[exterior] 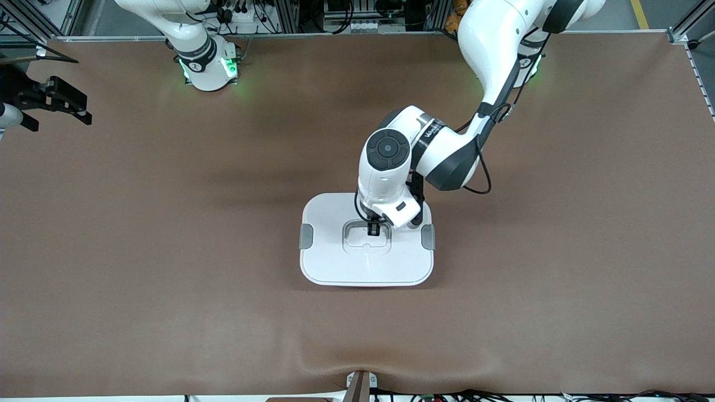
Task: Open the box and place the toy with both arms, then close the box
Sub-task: 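Press the lid down onto the box with the left gripper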
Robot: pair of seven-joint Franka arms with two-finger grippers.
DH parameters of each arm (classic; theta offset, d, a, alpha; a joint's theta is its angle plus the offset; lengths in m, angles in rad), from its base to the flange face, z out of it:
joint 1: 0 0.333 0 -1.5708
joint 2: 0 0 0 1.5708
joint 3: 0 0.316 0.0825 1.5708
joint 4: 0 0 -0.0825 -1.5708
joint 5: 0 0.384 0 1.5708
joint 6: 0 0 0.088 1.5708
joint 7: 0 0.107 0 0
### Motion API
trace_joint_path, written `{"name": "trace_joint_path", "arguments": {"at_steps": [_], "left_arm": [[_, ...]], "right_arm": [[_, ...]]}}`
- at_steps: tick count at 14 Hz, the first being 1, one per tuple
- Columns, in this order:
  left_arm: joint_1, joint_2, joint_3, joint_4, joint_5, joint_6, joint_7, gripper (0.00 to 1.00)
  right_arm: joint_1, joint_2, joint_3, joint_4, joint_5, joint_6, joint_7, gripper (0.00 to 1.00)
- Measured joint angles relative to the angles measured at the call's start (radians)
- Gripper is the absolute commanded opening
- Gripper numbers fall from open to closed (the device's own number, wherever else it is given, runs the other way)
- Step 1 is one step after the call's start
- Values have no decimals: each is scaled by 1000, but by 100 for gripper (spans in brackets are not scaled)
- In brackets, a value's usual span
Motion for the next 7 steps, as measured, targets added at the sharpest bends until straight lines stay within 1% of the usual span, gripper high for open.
{"name": "trace_joint_path", "arguments": {"at_steps": [7], "left_arm": [[-5,15,-1,-6,0,3,0,0]], "right_arm": [[-2,7,-3,0,0,0,0,100]]}}
